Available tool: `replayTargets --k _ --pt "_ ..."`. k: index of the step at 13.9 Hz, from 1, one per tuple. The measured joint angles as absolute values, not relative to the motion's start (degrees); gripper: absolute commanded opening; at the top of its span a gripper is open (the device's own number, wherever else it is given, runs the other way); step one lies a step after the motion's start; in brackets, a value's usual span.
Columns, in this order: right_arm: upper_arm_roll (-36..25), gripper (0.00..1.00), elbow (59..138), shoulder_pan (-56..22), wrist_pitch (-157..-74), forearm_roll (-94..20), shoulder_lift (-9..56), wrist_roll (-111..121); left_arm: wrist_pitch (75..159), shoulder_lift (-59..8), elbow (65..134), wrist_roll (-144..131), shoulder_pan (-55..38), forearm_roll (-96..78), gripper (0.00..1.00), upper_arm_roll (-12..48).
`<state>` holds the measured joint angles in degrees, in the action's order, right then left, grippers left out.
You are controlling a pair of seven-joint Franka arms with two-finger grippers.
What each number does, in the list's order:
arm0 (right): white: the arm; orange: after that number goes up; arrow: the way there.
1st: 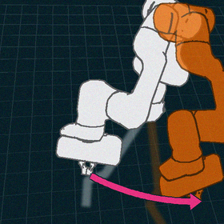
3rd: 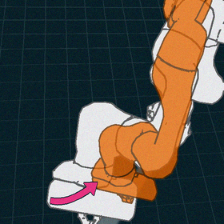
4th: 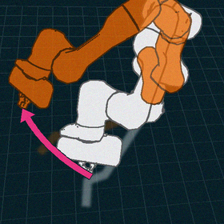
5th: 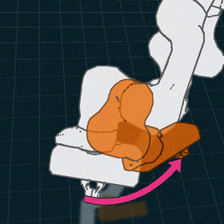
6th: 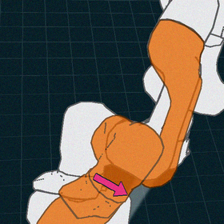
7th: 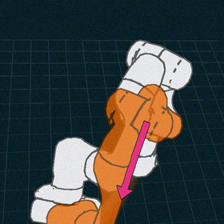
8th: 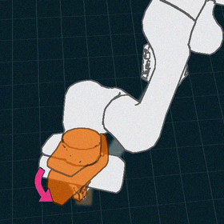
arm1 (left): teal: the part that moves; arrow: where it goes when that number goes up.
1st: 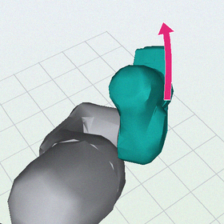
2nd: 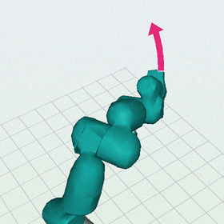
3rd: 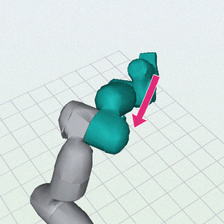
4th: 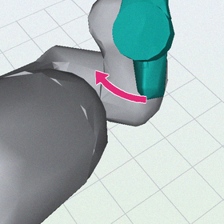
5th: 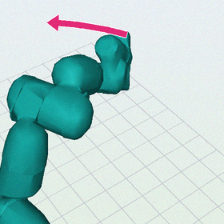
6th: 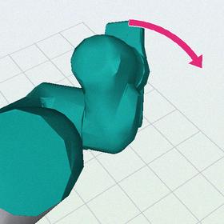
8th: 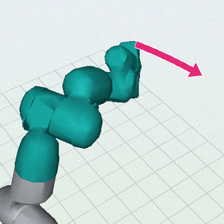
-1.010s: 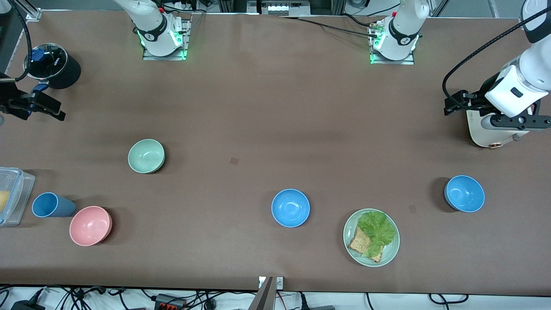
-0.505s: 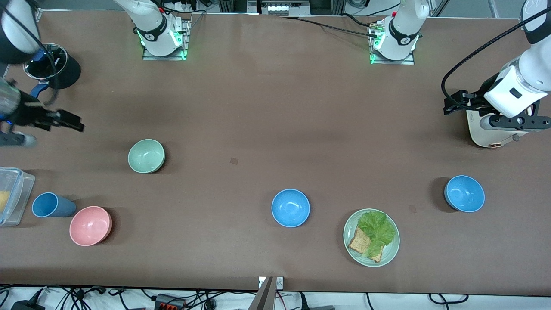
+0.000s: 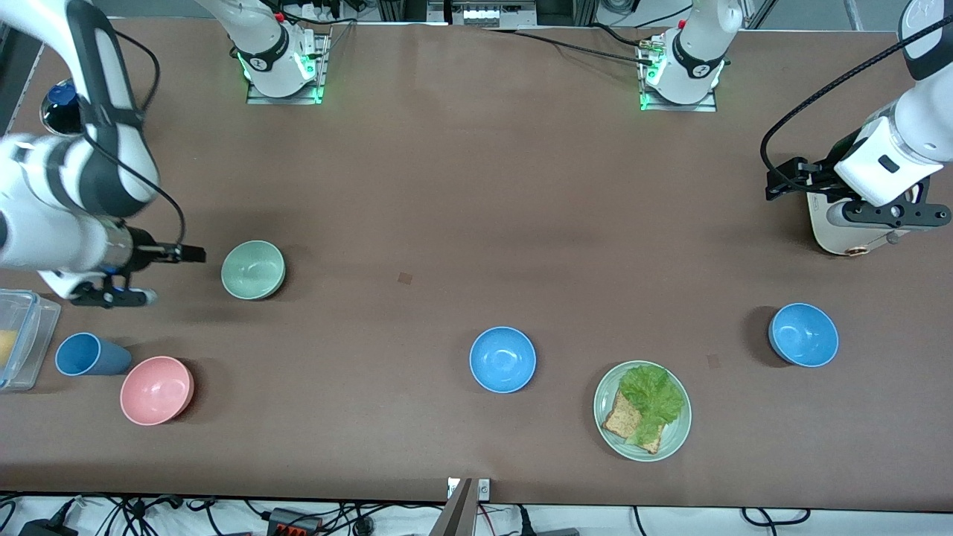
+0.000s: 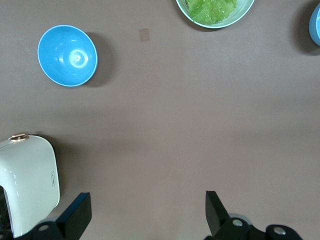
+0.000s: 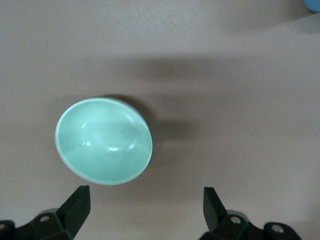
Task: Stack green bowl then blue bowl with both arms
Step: 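Reach the right gripper down to the light green bowl rim, then grasp the green bowl rim with the right gripper and carry it toward the table center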
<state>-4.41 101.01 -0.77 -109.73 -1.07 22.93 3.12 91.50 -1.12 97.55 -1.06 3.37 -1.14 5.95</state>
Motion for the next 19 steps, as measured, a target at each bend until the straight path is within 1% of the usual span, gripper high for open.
replayTargets --k 2,5,6,10,11,13,17,19 --pt "-4.4 1.00 101.1 -0.8 -112.5 -1.0 26.6 3.1 91.5 -1.2 97.5 -1.0 3.4 -1.1 1.00 5.9" --pt "-4.2 1.00 101.2 -1.2 -114.8 -1.0 30.1 3.2 91.5 -1.2 97.5 -1.0 3.4 -1.1 1.00 5.9" --pt "-4.2 0.87 101.5 -1.3 -115.8 -1.0 31.0 3.2 91.5 -1.2 97.5 -1.0 3.4 -1.1 1.00 5.9" --pt "-4.2 0.44 104.8 -2.2 -120.8 -1.0 32.6 3.2 91.5 -1.2 97.5 -0.6 3.4 -1.1 1.00 5.9" --pt "-4.2 0.26 105.2 -2.2 -121.6 -1.0 32.9 3.2 91.5 -1.2 97.5 -0.3 3.4 -1.1 1.00 5.9" --pt "-4.2 0.00 105.3 -2.2 -121.9 -1.0 33.2 3.2 91.5 -1.2 97.5 0.5 3.4 -1.1 1.00 5.9" --pt "-3.8 0.00 105.1 -2.4 -120.7 -1.1 31.9 3.3 91.5 -1.2 97.5 0.8 3.5 -1.1 1.00 5.7" --pt "-2.5 0.00 104.2 -2.4 -120.8 -1.1 31.6 3.3 91.5 -1.2 97.5 0.9 3.5 -1.1 1.00 5.6"
